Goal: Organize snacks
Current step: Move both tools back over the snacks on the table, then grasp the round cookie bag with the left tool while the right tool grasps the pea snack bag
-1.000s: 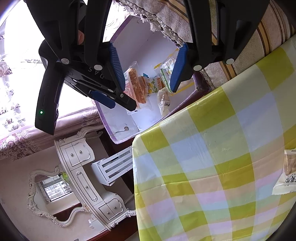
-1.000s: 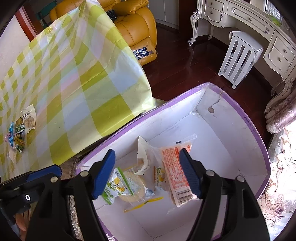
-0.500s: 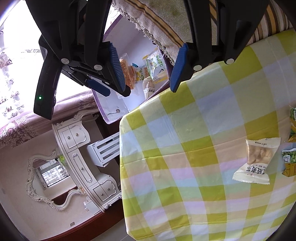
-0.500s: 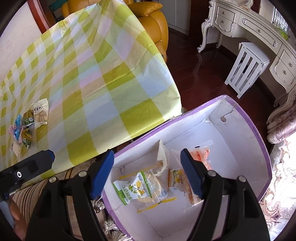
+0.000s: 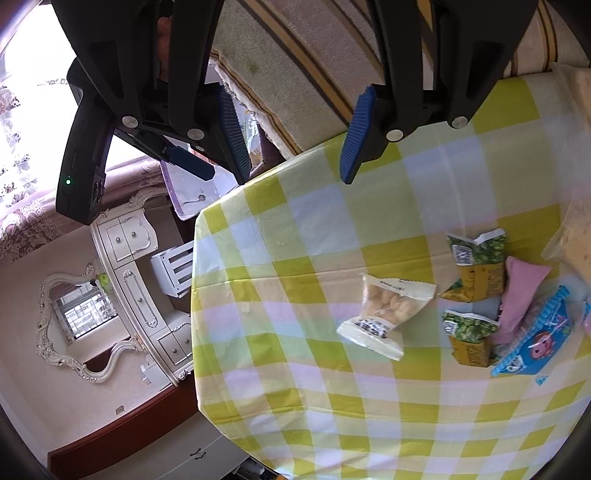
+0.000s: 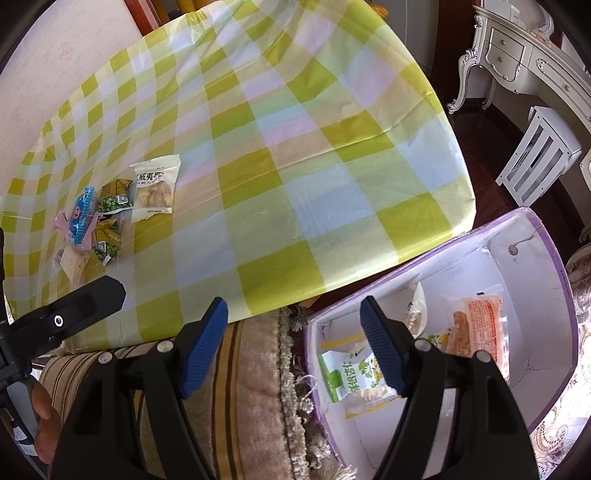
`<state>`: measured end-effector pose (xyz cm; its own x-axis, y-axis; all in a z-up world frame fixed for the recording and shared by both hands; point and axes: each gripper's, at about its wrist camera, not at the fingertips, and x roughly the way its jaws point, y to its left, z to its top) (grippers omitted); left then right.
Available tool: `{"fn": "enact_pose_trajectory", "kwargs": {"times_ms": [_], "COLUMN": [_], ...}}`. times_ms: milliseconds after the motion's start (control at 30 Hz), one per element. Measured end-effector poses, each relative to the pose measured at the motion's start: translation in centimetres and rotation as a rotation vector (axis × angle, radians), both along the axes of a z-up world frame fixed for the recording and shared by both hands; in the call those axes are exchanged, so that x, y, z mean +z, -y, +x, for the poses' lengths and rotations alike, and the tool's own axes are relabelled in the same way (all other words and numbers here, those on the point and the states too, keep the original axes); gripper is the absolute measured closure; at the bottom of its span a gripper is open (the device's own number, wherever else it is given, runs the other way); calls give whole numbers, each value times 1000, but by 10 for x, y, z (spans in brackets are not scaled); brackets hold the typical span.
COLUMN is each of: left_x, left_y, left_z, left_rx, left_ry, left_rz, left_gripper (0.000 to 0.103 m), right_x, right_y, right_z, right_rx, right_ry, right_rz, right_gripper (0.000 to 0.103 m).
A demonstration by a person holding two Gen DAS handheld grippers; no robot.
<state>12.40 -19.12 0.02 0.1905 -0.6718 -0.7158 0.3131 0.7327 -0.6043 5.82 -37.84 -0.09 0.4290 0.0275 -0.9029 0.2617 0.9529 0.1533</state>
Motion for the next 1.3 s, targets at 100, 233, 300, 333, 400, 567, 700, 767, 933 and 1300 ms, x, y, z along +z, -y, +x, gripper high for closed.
{"fn": "enact_pose_trajectory", "kwargs": {"times_ms": [100, 233, 300, 333, 400, 567, 700, 767, 933, 1300], "left_x": [0, -1, 0, 0, -1, 1, 8, 9, -1, -34], "left_y": [-23, -53, -69, -76, -91, -132, -163, -176, -188, -186], "left_z": [-1, -2, -4, -5, -8, -22, -35, -39, -40, -21], "left_rx": [47, 100, 123, 134, 152, 232, 333, 370, 376, 360], "left_ry": [1, -10, -13, -12, -15, -27, -17, -26, -79, -167], "left_rz": [7, 19, 21, 26, 46, 107, 182, 222, 320, 470], "left_gripper": [53, 52, 47, 46, 45, 33, 16, 13, 11, 8], "right_x": [2, 6, 6, 6, 6, 8, 9, 9, 10, 13], "right_y": [-9, -19, -21, -22, -24, -34, -42, -44, -54, -93], "right_z": [4, 8, 10, 11, 13, 20, 24, 26, 31, 51], "right_rx": [16, 43, 51, 55, 60, 84, 104, 111, 141, 242], "right_ry": [6, 14, 16, 16, 18, 29, 36, 39, 47, 60], "right_rz": [4, -3, -1, 1, 4, 16, 25, 29, 34, 41], "right_gripper": [29, 29, 29, 29, 29, 29, 27, 27, 27, 26]}}
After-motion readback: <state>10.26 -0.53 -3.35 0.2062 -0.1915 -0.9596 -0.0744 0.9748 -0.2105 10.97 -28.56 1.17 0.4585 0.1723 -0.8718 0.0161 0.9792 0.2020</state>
